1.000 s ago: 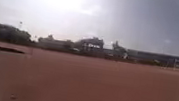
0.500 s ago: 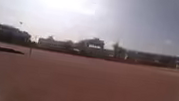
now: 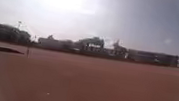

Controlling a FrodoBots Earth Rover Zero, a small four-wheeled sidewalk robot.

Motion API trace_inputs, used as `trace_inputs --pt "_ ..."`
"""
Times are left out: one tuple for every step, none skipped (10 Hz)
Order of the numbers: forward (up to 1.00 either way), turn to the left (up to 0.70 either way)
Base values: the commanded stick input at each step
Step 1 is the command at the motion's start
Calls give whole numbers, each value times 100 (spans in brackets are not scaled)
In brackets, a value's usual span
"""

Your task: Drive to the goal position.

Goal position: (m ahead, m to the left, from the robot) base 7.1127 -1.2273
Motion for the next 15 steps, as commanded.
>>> trace_inputs --pt "70 0" --pt "70 0" --pt "70 0" --pt "70 0" --pt "70 0" --pt "70 0" --pt "70 0" --pt "70 0" --pt "70 0" --pt "70 0" --pt "70 0" --pt "70 0" --pt "70 0" --pt "70 0" --pt "70 0"
